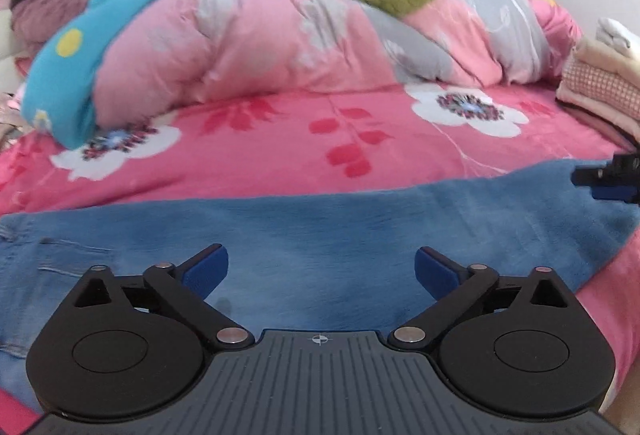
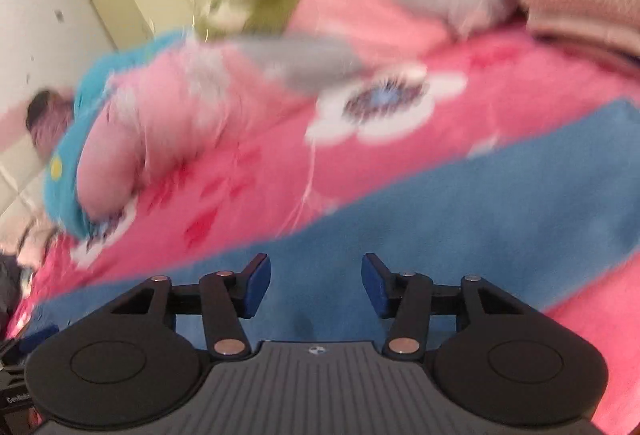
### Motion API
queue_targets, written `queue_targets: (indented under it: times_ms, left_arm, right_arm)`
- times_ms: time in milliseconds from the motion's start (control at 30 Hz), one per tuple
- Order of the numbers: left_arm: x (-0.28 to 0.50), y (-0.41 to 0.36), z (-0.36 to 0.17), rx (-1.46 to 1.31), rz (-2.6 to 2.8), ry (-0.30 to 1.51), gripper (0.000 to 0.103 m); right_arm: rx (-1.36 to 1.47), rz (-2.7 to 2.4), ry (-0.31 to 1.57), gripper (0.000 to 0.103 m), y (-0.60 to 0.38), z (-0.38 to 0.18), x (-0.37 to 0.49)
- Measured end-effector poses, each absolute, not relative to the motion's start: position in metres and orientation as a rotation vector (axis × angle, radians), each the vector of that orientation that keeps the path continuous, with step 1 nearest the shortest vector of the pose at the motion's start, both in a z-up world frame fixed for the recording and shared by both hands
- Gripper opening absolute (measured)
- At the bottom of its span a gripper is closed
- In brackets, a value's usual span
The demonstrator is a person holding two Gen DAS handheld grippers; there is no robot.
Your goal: Fold clothes
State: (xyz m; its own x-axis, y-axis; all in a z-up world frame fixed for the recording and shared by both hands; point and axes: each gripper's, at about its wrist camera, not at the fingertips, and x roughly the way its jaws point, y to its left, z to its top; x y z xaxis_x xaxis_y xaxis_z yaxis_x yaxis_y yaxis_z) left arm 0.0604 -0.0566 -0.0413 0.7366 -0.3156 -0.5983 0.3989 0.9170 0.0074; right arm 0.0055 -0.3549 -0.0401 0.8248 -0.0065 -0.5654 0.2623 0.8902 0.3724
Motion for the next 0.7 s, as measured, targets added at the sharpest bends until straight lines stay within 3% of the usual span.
queue_targets:
  times_ms: [67, 100, 200, 300, 367, 433, 533, 700]
  left_arm:
    - [0.071, -0.067, -0.049, 0.132, -0.376, 0.700, 0.102]
    - [0.077, -0.070, -0.053, 0.124, -0.359, 0.744, 0.102]
    - [0.084, -0.072, -0.062, 0.093, -0.319, 0.805, 0.103]
    - [0.085, -0.075, -0.063, 0.099, -0.306, 0.810, 0.103]
    - [0.086, -0.075, -0.064, 0.096, -0.299, 0.812, 0.103]
    - [0.086, -0.075, -0.064, 0.096, -0.296, 0.817, 0.103]
    - [0.089, -0.078, -0.062, 0.088, -0.286, 0.827, 0.103]
    - [0.092, -0.082, -0.062, 0.090, -0.265, 0.838, 0.103]
  right_arm:
    - [0.508, -0.228, 0.625, 0.053, -0.385, -0.054, 0.009]
    - [0.571, -0.257, 0.647, 0.044, -0.402, -0.063, 0.010]
    - [0.774, -0.224, 0.610, 0.052, -0.436, -0.053, 0.000]
    - [0.688, -0.288, 0.538, 0.063, -0.455, -0.046, -0.006]
    - [0.651, -0.356, 0.537, 0.063, -0.477, -0.053, -0.005]
    - [0.751, -0.426, 0.561, 0.043, -0.510, -0.073, -0.012]
    - [1.004, -0.398, 0.390, 0.055, -0.541, -0.075, -0.061]
    - [1.155, -0.475, 0.294, 0.058, -0.561, -0.076, -0.116]
